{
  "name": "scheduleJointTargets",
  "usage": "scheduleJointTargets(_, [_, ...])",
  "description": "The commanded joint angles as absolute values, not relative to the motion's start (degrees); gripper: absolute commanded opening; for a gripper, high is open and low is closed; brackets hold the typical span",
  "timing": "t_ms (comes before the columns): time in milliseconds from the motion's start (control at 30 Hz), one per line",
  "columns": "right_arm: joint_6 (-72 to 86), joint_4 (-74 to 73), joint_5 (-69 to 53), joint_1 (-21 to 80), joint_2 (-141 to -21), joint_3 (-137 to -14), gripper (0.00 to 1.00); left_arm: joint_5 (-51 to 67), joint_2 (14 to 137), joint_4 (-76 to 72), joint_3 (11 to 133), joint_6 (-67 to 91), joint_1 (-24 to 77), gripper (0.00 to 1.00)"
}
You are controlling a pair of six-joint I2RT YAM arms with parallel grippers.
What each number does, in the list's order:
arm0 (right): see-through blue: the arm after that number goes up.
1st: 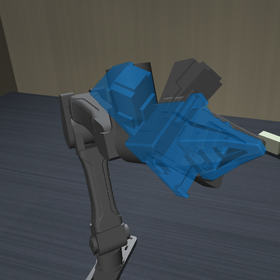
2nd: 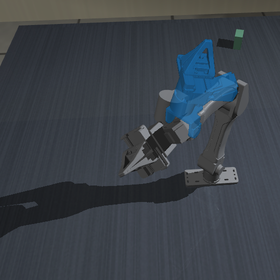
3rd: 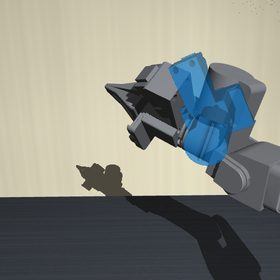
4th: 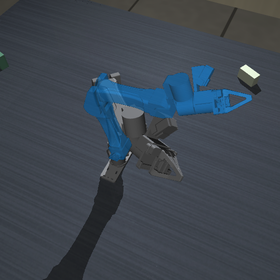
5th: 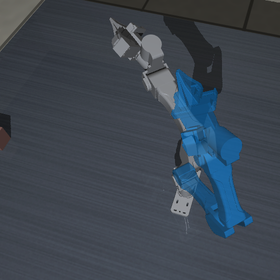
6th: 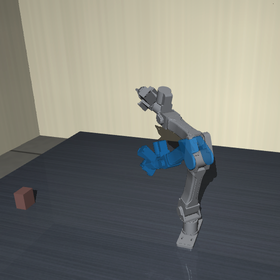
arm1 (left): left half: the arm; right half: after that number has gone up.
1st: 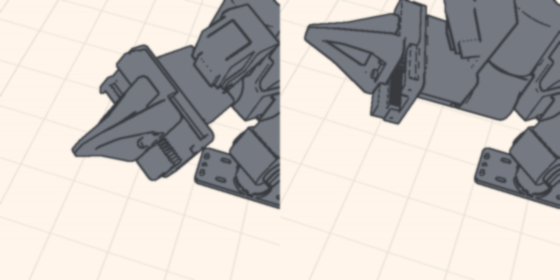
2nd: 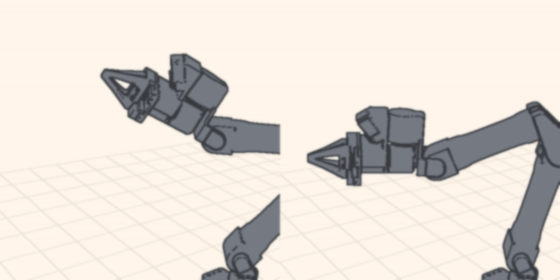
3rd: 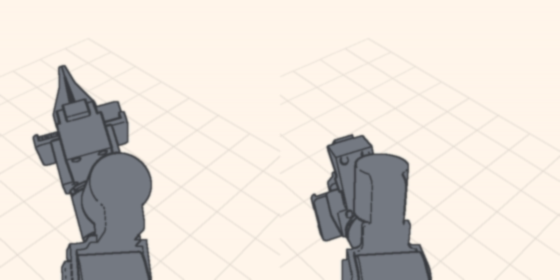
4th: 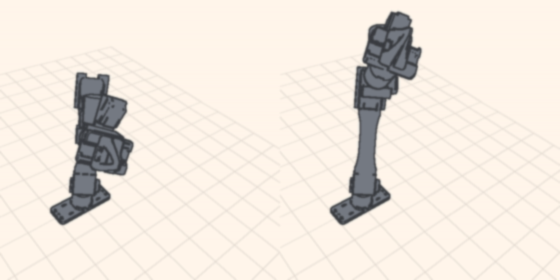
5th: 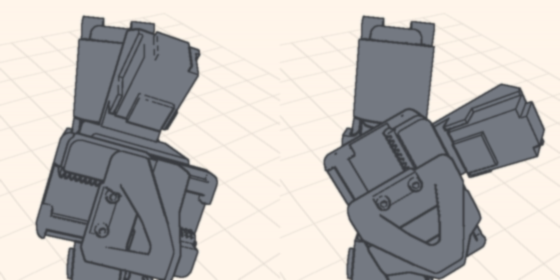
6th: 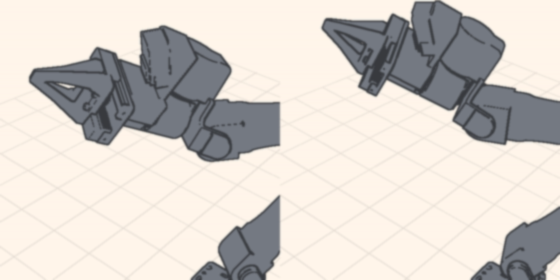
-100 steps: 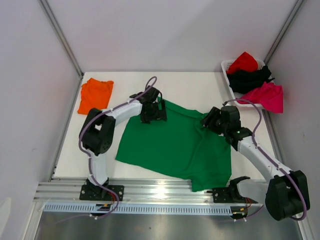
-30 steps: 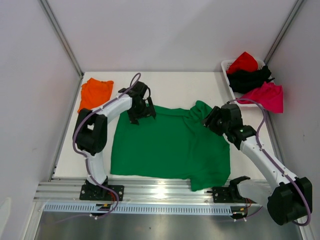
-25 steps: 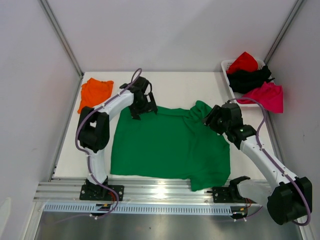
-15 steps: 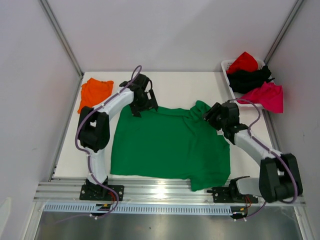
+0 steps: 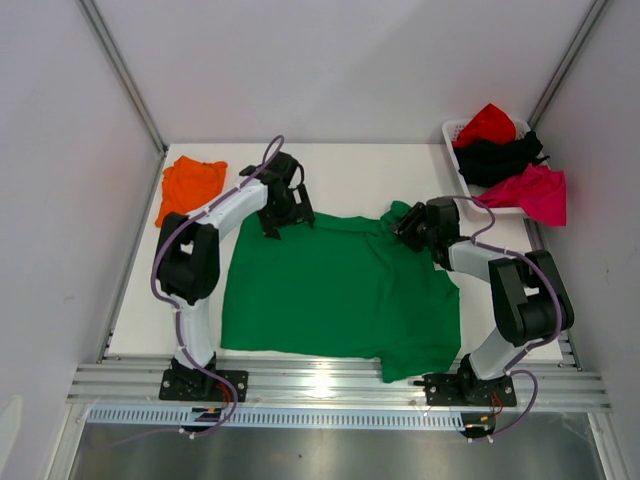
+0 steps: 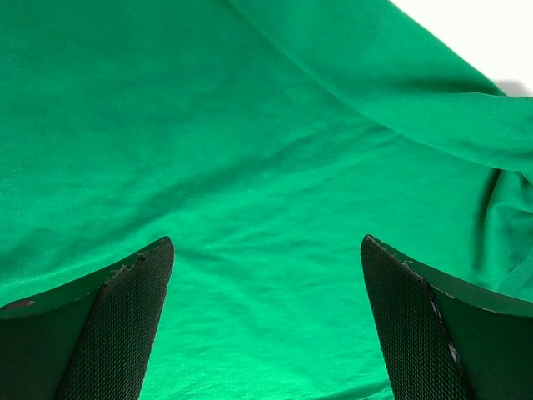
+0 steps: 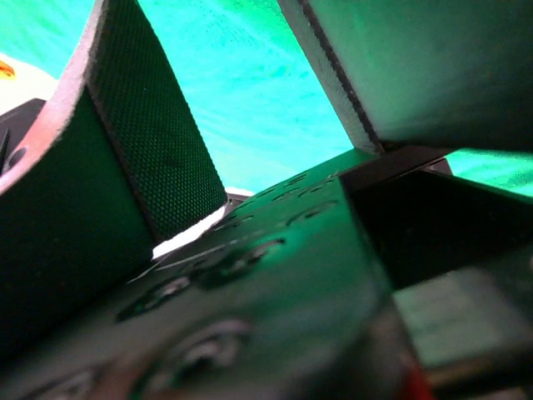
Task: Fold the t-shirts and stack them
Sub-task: Flatten the tshirt out
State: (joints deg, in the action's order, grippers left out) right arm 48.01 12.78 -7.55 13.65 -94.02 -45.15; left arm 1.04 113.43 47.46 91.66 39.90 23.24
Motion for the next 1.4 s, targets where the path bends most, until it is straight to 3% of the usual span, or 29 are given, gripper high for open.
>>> scheduleJointTargets(0, [47.64, 16.08, -8.26, 13.97, -94.13, -47.28, 0.48, 0.70, 111.18, 46.76, 91.41, 38.76, 22.76, 0.95])
scheduleJointTargets(200, [46.15, 9.86, -5.72, 14.59, -92.29, -49.65, 0.47, 1.49, 111.62, 46.23, 91.23, 38.67, 22.59, 0.95])
scheduleJointTargets(433, [44.21, 0.18, 6.76, 16.00, -87.46, -50.89, 0.48, 2.19, 111.97, 45.70, 90.88, 38.85, 22.41, 0.95])
scheduleJointTargets(1133, [41.48, 0.18, 6.86, 16.08, -88.59, -52.82, 0.45, 3.51, 111.45, 44.82, 89.03, 38.32, 21.71, 0.95])
scheduleJointTargets(1367, [42.10, -9.49, 12.65, 16.44, -89.91, -55.28, 0.45, 4.13, 110.48, 43.86, 87.63, 38.41, 21.09, 0.95])
